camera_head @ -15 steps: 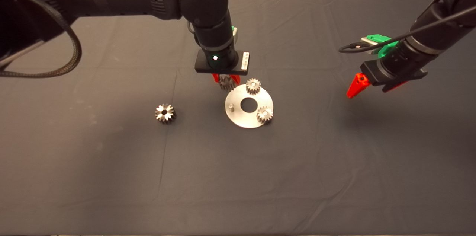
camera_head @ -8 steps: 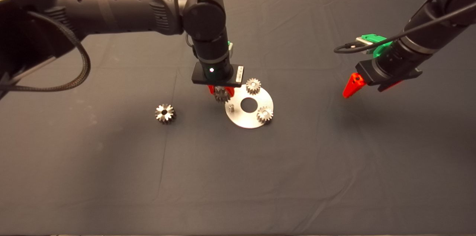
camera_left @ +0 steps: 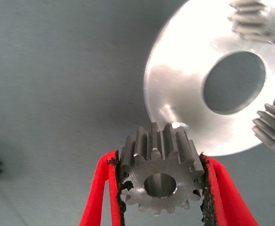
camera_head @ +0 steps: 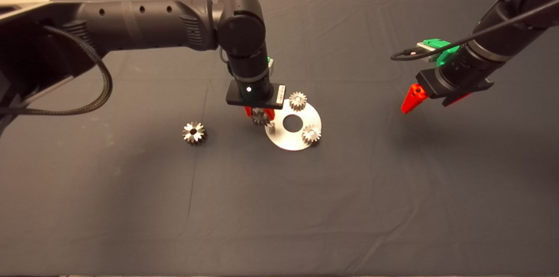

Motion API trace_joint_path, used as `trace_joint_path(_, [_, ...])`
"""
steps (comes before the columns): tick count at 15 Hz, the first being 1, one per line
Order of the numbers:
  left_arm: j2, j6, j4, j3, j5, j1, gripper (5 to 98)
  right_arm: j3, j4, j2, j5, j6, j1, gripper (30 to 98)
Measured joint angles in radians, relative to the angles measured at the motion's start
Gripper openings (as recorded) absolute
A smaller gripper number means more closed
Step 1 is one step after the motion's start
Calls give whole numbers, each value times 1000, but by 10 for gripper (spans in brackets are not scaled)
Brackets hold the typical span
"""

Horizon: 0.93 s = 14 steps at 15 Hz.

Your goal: Remove an incorrectly installed larger gear and replace it with the correct smaller gear

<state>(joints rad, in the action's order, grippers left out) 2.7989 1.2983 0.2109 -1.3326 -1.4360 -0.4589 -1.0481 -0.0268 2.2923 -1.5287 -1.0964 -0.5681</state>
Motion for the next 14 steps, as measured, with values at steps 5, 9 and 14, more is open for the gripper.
trace_joint_path(5, [2, 0, 1, -18, 3, 1, 259, -14, -1, 2, -1, 0, 0, 877])
trace_joint_path(9, [10, 0, 1, -21, 5, 1, 259, -21, -1, 5, -1, 0, -3, 877])
trace_joint_path(14, [15, 3, 1, -21, 8, 1, 259, -51, -1, 8, -1, 0, -16, 877])
